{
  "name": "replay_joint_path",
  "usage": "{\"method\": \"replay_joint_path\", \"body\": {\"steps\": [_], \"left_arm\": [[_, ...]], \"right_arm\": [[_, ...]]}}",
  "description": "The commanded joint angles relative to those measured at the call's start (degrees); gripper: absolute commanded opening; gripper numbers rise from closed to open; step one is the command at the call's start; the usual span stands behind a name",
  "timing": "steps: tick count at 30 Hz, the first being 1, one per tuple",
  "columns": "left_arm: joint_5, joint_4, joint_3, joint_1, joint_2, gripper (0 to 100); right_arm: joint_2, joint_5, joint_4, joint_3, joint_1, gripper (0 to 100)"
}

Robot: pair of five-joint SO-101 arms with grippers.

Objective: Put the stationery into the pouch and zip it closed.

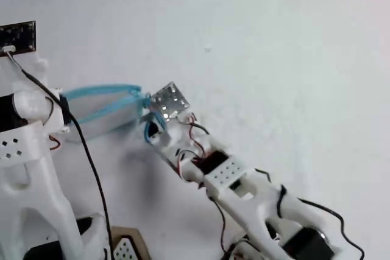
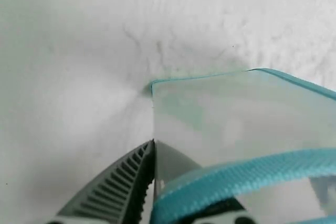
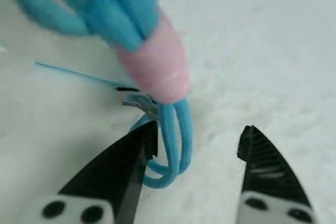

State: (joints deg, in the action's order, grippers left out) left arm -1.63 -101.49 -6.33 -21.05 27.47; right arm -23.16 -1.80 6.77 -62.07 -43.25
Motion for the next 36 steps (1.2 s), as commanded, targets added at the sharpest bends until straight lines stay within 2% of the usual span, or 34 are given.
{"method": "replay_joint_path", "body": {"steps": [1, 14, 16, 19, 20, 23, 26, 32, 36], "left_arm": [[0.4, 0.4, 0.4, 0.4, -1.6, 2], [0.4, 0.4, 0.4, 0.4, -1.7, 2], [0.4, 0.4, 0.4, 0.4, -1.7, 2], [0.4, 0.4, 0.4, 0.4, -1.7, 2], [0.4, 0.4, 0.4, 0.4, -1.7, 2], [0.4, 0.4, 0.4, 0.4, -1.6, 2], [0.4, 0.4, 0.4, 0.4, -1.6, 2], [0.4, 0.4, 0.4, 0.4, -1.5, 2], [0.4, 0.4, 0.4, 0.4, -1.5, 2]], "right_arm": [[4.9, 0.6, -6.5, 0.3, 0.7, 24.5], [8.7, 0.6, -21.0, 0.3, 5.0, 23.2], [9.0, 0.6, -23.1, 0.3, 4.7, 17.3], [9.0, 0.6, -27.1, 0.3, 4.5, 2.1], [9.0, 0.6, -28.4, 0.3, 4.5, 1.0], [9.0, 0.6, -29.7, 0.3, 4.8, 6.3], [8.6, 0.6, -29.4, 0.2, 5.6, 1.4], [7.3, 0.9, -29.4, 0.2, 10.2, 1.7], [0.7, 1.1, -29.3, 0.2, 14.3, 1.7]]}}
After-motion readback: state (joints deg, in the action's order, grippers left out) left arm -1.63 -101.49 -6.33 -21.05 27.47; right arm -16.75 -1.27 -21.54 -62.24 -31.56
